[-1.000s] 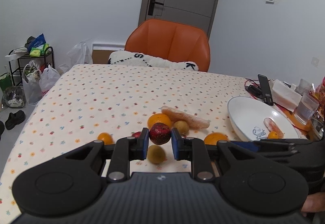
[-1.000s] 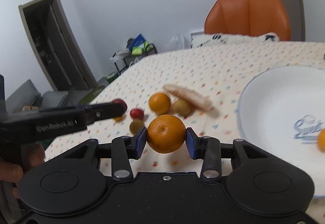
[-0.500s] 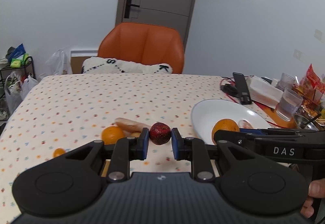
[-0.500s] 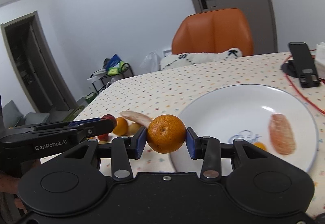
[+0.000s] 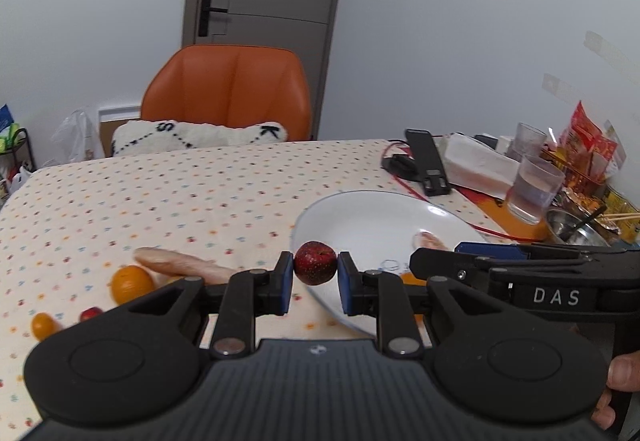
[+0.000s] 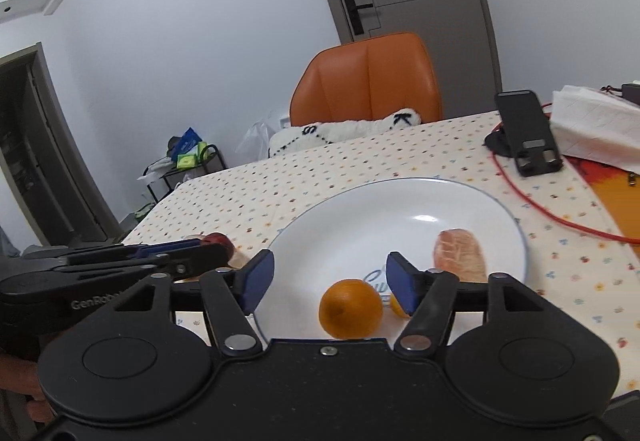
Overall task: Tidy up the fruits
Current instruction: 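Release the large orange on the plate with the right tool while the left tool releases the plum there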
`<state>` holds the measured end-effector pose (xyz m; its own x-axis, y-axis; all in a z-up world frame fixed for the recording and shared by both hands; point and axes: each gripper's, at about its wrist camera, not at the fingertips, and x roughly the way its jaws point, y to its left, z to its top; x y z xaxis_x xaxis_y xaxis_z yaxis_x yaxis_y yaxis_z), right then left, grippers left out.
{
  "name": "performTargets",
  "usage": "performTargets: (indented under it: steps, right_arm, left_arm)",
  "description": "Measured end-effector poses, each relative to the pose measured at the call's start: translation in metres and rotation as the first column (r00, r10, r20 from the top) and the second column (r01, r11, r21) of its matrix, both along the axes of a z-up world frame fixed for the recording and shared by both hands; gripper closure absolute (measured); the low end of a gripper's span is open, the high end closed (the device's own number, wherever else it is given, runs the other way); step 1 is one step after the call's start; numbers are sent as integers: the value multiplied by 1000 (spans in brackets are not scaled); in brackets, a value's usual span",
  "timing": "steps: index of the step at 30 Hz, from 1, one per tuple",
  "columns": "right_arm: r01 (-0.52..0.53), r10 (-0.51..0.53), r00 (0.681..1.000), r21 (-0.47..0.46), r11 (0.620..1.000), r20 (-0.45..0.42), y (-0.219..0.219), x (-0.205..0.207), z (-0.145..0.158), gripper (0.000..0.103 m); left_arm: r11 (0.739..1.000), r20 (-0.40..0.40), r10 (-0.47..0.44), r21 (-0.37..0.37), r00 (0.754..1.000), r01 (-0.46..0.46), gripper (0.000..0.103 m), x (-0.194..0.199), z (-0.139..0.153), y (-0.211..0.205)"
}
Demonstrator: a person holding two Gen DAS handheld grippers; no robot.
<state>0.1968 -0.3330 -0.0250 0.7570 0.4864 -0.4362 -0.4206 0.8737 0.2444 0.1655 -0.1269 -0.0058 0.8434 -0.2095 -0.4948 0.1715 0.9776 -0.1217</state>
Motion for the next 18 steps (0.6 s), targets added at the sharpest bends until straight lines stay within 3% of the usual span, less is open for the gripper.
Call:
performTargets:
  steps: [5, 14, 16, 18]
  right_arm:
    - [35, -35, 999, 0, 999, 3, -12, -3, -2, 22]
    - [79, -79, 997, -18, 997, 8, -27, -6, -2, 14]
    - [85, -85, 996, -16, 996, 5, -28, -6, -4, 13]
    - [80, -80, 997, -6, 997, 0, -27, -6, -7, 13]
  left_arm:
    - [1000, -1, -27, 15, 1000, 27, 81, 3, -1, -15]
    - [999, 9, -41, 10, 999, 41, 77, 6, 1, -26]
    - [999, -5, -33, 5, 999, 33, 74, 5, 1, -23]
    - [1000, -15, -3, -3, 1000, 3, 62, 1, 1, -15]
